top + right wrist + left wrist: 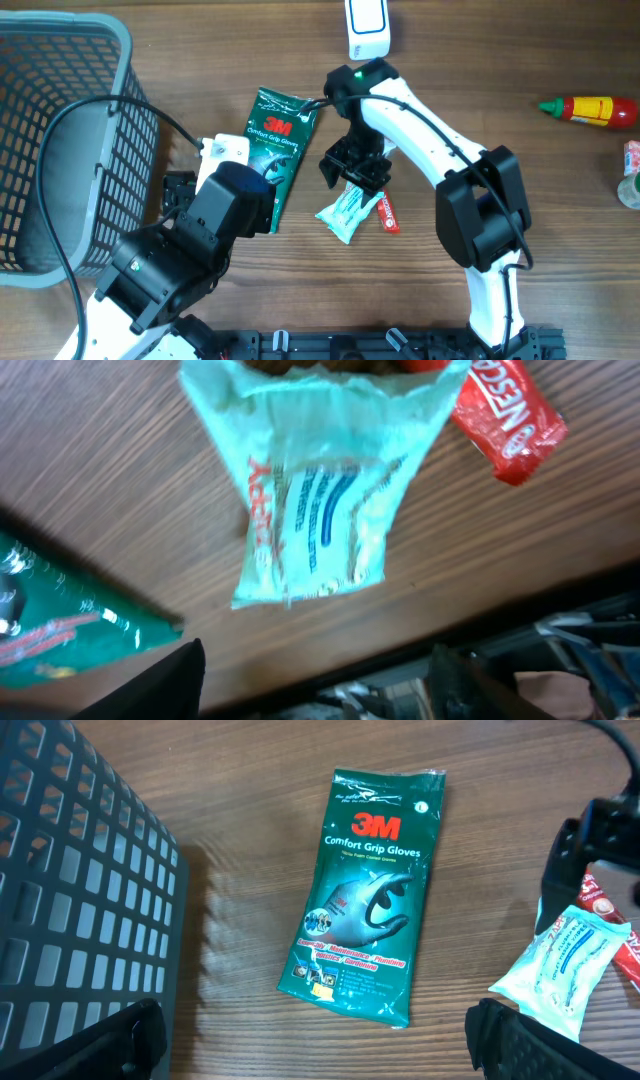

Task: Scan the item barcode
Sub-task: 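Move the right gripper back over the pale green tissue pack, then grasp the tissue pack with the right gripper and lift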

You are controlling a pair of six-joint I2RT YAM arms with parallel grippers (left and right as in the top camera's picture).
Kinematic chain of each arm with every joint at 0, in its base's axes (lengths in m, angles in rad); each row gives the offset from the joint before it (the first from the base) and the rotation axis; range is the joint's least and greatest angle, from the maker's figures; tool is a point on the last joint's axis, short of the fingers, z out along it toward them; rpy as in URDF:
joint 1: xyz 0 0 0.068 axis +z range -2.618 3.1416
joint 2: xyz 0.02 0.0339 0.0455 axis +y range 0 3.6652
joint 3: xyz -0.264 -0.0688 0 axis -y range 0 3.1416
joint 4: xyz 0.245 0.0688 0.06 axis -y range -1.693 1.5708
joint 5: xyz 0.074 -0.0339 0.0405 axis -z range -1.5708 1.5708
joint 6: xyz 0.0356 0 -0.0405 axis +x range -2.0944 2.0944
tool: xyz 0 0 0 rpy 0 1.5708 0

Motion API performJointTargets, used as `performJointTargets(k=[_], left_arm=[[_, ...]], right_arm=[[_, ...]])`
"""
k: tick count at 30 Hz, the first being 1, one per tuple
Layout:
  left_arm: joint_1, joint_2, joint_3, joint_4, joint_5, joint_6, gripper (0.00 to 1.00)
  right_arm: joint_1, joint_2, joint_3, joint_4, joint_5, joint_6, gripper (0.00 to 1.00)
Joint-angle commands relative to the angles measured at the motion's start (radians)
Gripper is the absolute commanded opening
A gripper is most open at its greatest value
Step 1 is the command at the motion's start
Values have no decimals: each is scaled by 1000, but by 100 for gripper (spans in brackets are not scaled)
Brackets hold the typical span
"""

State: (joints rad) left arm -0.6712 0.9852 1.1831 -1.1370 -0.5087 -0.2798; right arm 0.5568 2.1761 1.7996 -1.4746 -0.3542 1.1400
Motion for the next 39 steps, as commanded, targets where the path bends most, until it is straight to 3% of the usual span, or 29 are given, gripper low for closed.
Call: performJointTargets(k=[1, 9, 20, 29, 39], left_arm=[[2, 0, 3, 2, 3, -16, 100], [2, 0, 3, 2, 3, -17, 100], [2, 0, 3, 2, 3, -17, 100], [2, 0, 3, 2, 3, -17, 100], [2, 0, 3, 2, 3, -16, 100]], right_arm=[[13, 10, -41, 40, -2, 94, 65], [33, 19, -41, 101, -13, 171, 67], [39, 101, -40, 80, -82, 169, 64], [-1, 131, -40, 87, -22, 174, 64], [-5, 142, -40, 109, -16, 183, 57]])
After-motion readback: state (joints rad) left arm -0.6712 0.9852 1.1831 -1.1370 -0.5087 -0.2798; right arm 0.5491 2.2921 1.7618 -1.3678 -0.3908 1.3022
